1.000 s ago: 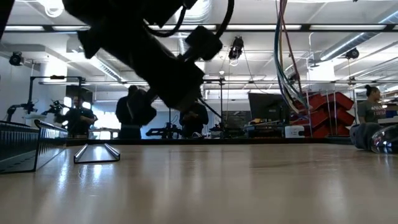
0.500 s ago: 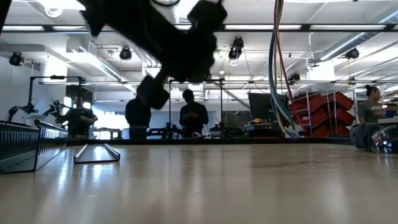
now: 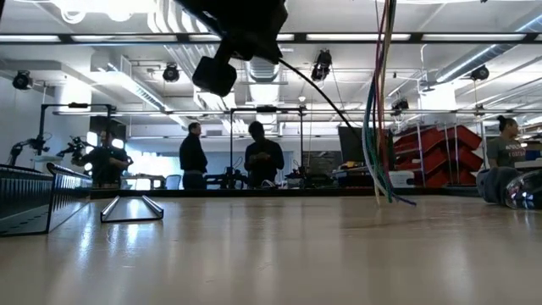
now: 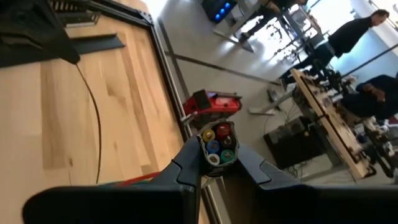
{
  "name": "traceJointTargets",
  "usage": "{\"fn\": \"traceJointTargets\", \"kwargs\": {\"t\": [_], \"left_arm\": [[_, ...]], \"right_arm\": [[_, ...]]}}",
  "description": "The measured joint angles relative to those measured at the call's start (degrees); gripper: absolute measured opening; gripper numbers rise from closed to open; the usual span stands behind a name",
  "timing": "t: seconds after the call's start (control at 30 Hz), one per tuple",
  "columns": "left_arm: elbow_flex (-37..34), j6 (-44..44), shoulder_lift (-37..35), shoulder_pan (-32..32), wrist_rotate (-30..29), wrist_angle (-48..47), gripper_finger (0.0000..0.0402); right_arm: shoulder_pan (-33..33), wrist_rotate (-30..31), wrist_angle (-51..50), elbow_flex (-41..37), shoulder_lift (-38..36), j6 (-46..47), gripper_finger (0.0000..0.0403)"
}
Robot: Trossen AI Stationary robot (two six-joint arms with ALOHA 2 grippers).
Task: Ziptie cables
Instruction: Wrap the cable wires with the black zip tie
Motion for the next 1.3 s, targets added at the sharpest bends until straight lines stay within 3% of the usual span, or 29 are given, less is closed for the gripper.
{"fn": "traceJointTargets", "kwargs": {"t": [0.57, 0.97, 1.17, 1.3], "left_arm": [[-0.1, 0.0, 8.6, -2.9, 0.5, -1.7, 0.0001], [-0.1, -14.8, 9.8, -5.8, 0.5, -12.9, 0.0001], [-0.1, -16.6, 9.8, -5.8, 0.5, -14.8, 0.0001], [-0.1, -16.6, 9.8, -5.8, 0.5, -14.8, 0.0001]], "right_arm": [[-1.1, -2.7, -0.4, -4.8, 0.0, 0.5, 0.003], [-1.0, -13.3, 2.9, -4.4, -1.6, -1.7, 0.003], [-1.3, -12.2, 9.0, -3.1, -4.1, -9.5, 0.003], [-1.9, -4.9, 13.4, -2.9, -5.8, -14.7, 0.003]]}}
